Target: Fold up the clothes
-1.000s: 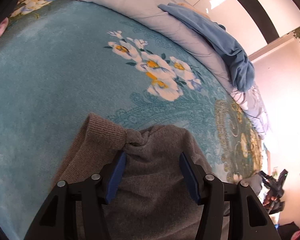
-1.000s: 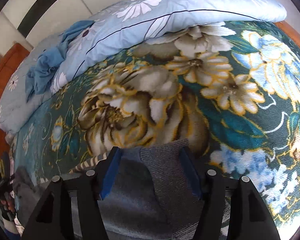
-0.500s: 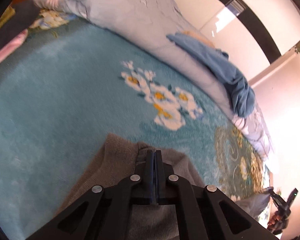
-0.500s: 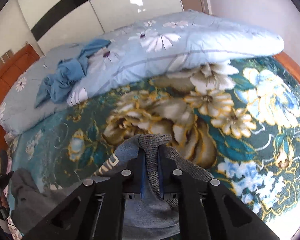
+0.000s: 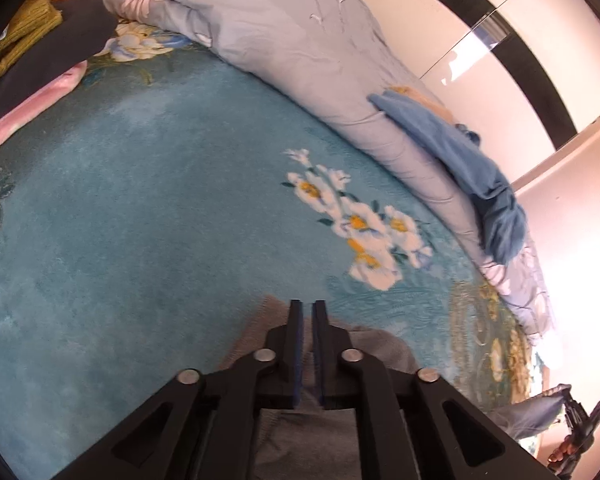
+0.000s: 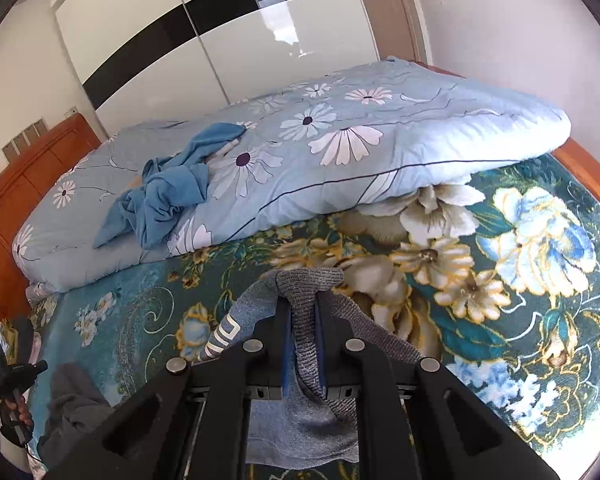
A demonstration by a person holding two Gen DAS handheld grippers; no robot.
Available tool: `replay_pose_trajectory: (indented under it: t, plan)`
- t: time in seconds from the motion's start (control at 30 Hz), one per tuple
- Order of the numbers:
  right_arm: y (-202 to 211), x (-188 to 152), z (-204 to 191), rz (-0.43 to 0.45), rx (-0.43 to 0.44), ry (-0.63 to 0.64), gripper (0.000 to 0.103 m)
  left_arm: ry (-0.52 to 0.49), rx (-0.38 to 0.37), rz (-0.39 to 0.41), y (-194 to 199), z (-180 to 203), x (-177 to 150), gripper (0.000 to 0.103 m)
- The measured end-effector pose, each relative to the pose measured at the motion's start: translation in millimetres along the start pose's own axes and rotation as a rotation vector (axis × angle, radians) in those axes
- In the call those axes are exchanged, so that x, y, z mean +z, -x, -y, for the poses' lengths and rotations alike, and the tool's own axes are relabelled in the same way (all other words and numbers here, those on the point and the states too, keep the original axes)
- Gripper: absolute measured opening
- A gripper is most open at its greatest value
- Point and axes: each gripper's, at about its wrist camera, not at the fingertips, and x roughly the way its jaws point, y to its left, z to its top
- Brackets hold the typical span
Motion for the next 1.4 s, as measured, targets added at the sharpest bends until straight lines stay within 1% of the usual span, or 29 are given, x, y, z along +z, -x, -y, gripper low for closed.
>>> replay_pose_trajectory:
  t: [0.03, 0.07, 0.1, 0.17, 0.33, 0.4, 0.5, 0.6, 0.7, 0.8, 0.87, 0.9, 0.93, 0.97, 1.0, 1.07, 1.13, 1.23, 1.3, 1.37, 1.4]
  plan:
    - [-2, -2, 2, -0.007, -0.001, -0.007, 0.011, 0.004, 0.005, -0.019, -5, -4, 1, 0.043]
    - [-3, -4, 4, -0.013, -0.002, -0.012, 0.011, 0.014, 0.014, -0.033, -10, -9, 2, 0.055]
    - [-5, -6, 6, -0.020, -0.003, -0.018, 0.011, 0.030, 0.014, -0.042, -15, -14, 3, 0.056]
    - [-8, -9, 9, -0.032, -0.006, -0.025, 0.011, 0.076, -0.013, -0.067, -24, -26, 5, 0.057]
    - [-13, -17, 16, -0.058, -0.015, -0.051, 0.011, 0.190, -0.199, -0.170, -45, -46, 4, 0.058]
    - [-14, -18, 18, -0.065, -0.018, -0.060, 0.011, 0.180, -0.245, -0.191, -44, -45, 2, 0.058]
    - [-15, -20, 21, -0.072, -0.018, -0.067, 0.011, 0.124, -0.284, -0.224, -33, -40, -2, 0.058]
    - [-18, -21, 22, -0.078, -0.018, -0.074, 0.011, 0.077, -0.356, -0.252, -20, -35, -6, 0.058]
    - [-24, -23, 24, -0.091, -0.014, -0.087, 0.011, 0.050, -0.410, -0.273, -13, -30, -7, 0.058]
    - [-32, -25, 26, -0.113, -0.017, -0.107, 0.011, 0.084, -0.434, -0.290, -25, -28, -6, 0.057]
    - [-37, -27, 27, -0.129, -0.018, -0.121, 0.011, 0.136, -0.448, -0.299, -39, -30, -6, 0.056]
    - [-40, -28, 28, -0.138, -0.019, -0.128, 0.011, 0.151, -0.443, -0.299, -44, -31, -6, 0.056]
    - [-37, -27, 28, -0.125, -0.018, -0.130, 0.011, 0.158, -0.433, -0.290, -47, -31, -5, 0.052]
    - [-32, -24, 27, -0.104, -0.015, -0.131, 0.011, 0.163, -0.426, -0.275, -49, -31, -5, 0.038]
    - [-28, -21, 27, -0.084, -0.013, -0.133, 0.011, 0.174, -0.423, -0.256, -49, -31, -4, 0.030]
    - [-19, -16, 26, -0.043, -0.009, -0.135, 0.011, 0.210, -0.428, -0.203, -45, -34, -1, 0.019]
    - [-10, -10, 25, -0.002, -0.004, -0.137, 0.011, 0.219, -0.423, -0.144, -34, -31, 5, 0.016]
    - [4, -2, 23, 0.059, 0.002, -0.141, 0.010, 0.200, -0.430, -0.060, -13, -20, 14, 0.014]
    - [13, 4, 23, 0.100, 0.007, -0.143, 0.010, 0.178, -0.463, 0.022, 13, -13, 23, 0.014]
    - [22, 9, 22, 0.141, 0.011, -0.145, 0.010, 0.158, -0.516, 0.129, 44, -11, 33, 0.014]
    - [17, 10, 22, 0.134, 0.006, -0.151, 0.010, 0.144, -0.523, 0.170, 57, -9, 38, 0.014]
